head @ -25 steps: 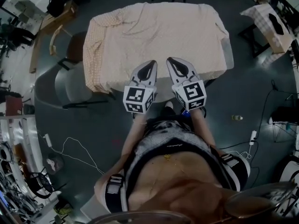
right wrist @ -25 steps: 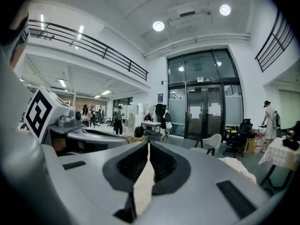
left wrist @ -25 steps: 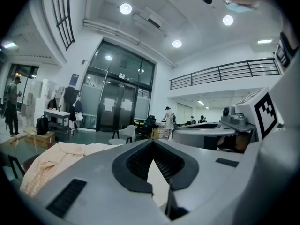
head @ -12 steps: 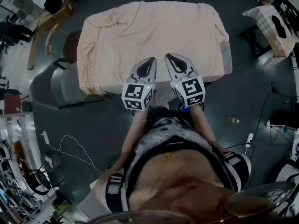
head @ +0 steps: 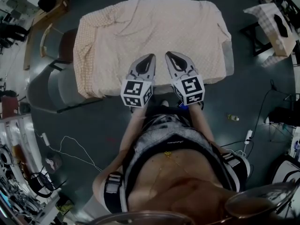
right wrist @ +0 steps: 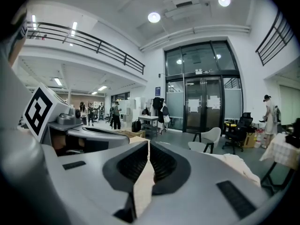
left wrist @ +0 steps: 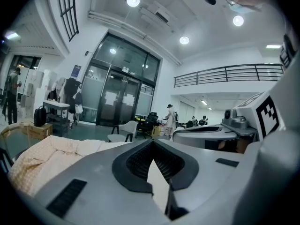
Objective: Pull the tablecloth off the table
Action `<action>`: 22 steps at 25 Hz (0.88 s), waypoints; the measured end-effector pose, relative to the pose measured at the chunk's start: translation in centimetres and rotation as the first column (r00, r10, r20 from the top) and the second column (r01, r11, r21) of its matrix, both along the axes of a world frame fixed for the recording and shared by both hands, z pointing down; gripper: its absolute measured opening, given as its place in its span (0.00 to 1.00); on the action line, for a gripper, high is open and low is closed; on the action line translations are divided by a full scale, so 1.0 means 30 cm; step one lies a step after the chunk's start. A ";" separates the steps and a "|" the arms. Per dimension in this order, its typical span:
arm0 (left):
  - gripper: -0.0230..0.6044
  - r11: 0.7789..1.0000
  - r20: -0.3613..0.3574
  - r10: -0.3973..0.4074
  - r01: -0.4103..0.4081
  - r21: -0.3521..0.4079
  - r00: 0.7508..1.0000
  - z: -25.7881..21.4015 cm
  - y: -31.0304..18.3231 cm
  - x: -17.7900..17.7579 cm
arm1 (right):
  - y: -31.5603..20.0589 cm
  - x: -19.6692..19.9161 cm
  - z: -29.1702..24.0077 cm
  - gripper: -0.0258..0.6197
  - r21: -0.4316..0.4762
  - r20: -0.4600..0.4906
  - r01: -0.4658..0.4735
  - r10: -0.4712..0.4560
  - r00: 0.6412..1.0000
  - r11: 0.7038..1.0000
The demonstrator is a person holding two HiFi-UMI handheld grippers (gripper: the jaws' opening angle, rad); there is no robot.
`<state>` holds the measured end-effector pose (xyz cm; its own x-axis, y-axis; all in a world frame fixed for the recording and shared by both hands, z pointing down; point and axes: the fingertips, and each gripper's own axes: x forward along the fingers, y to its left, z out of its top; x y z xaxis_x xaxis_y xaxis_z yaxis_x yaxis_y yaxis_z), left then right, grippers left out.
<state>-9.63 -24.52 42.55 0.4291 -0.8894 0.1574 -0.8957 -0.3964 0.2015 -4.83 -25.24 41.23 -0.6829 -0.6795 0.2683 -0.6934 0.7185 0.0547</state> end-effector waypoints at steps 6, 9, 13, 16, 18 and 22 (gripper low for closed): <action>0.05 0.997 0.013 0.079 -0.079 0.014 0.997 -0.016 -0.145 -0.012 | -0.123 -0.031 -0.007 0.14 0.009 0.003 -0.063 0.063 0.998 0.998; 0.05 0.994 0.013 0.111 -0.111 0.011 0.994 -0.010 -0.203 -0.021 | -0.180 -0.044 0.007 0.14 0.002 -0.003 -0.089 0.089 0.996 0.996; 0.05 0.989 0.019 0.145 -0.145 0.003 0.989 0.003 -0.267 -0.051 | -0.243 -0.084 0.025 0.14 -0.009 -0.018 -0.114 0.114 0.993 0.993; 0.05 0.985 0.024 0.173 -0.173 -0.009 0.985 0.024 -0.304 -0.071 | -0.280 -0.115 0.055 0.14 -0.017 -0.044 -0.129 0.129 0.991 0.991; 0.05 0.982 0.034 0.189 -0.189 -0.015 0.981 0.038 -0.328 -0.086 | -0.304 -0.131 0.077 0.14 -0.022 -0.066 -0.141 0.139 0.988 0.990; 0.05 0.975 0.036 0.221 -0.220 -0.044 0.975 0.084 -0.358 -0.116 | -0.332 -0.157 0.134 0.14 -0.054 -0.095 -0.171 0.166 0.982 0.984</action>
<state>-13.10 -35.26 45.06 0.6064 -0.7665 0.2116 -0.7949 -0.5775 0.1861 -9.53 -35.21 45.25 -0.5314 -0.7630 0.3681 -0.7991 0.5957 0.0812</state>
